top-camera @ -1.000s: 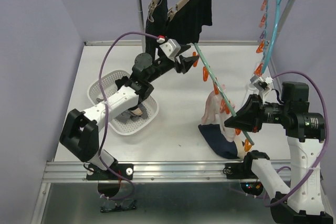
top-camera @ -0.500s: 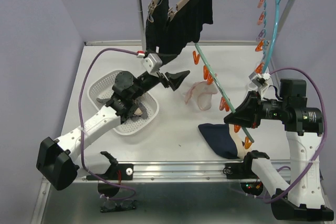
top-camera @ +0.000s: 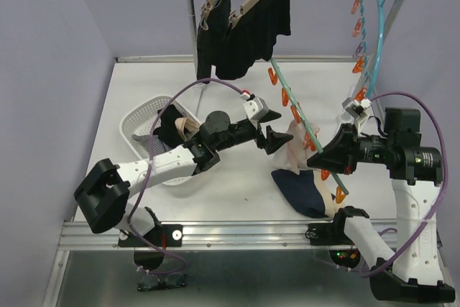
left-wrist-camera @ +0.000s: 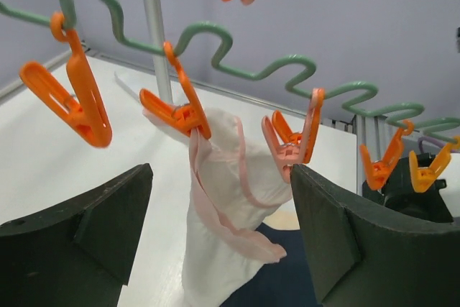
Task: Remove the underwear clipped to the hanger
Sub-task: Remove the underwear from the hanger.
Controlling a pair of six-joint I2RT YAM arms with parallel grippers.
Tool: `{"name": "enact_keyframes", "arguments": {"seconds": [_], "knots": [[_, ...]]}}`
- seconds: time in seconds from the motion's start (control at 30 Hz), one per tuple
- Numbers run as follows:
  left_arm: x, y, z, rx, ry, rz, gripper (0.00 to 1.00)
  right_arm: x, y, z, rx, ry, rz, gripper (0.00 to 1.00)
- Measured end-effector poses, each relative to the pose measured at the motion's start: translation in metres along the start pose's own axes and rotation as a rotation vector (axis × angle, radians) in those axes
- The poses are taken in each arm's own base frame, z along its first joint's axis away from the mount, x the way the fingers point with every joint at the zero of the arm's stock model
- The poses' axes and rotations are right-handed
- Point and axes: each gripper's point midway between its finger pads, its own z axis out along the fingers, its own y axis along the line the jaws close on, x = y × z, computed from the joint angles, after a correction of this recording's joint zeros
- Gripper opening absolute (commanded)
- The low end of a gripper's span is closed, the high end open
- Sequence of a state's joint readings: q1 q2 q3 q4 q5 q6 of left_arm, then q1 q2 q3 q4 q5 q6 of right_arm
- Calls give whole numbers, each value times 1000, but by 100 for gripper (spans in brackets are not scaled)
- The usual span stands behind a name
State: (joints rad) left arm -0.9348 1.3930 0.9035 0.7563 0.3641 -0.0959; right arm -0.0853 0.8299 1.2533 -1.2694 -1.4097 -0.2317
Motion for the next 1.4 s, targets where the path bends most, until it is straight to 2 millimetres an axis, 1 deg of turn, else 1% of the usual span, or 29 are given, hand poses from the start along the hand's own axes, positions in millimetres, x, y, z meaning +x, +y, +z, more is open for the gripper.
{"name": "enact_keyframes", "arguments": {"seconds": [0.13,0.27,0.47,0.63,0.8,0.9,1.13,1.27,1.3,1.33,1.4], "knots": [[23,6,13,-9,37,-30,89,0,1,-1,5,-5,-11,1],[32,11,28,-21,45,-43,89,1,2,-1,6,-8,-21,1],[25,26,42,-83,7,-41,89,2,3,-1,6,-8,-24,1],[17,38,45,-147,-20,-34,89,2,4,-1,6,-10,-31,1],[11,42,48,-162,-36,-22,89,2,3,-1,7,-11,-34,0],[9,42,52,-155,-43,-13,88,2,3,-1,6,-11,-32,0],[13,32,57,-84,-49,-6,85,3,2,-1,9,-14,-19,1],[7,26,59,-48,-68,2,83,3,2,-1,7,-14,-19,1],[5,25,60,-40,-74,4,82,3,3,-1,6,-15,-23,1],[2,23,60,-32,-80,7,78,3,3,-1,6,-16,-26,0],[-2,21,61,-21,-93,12,74,3,4,-1,4,-17,-30,1]]}}
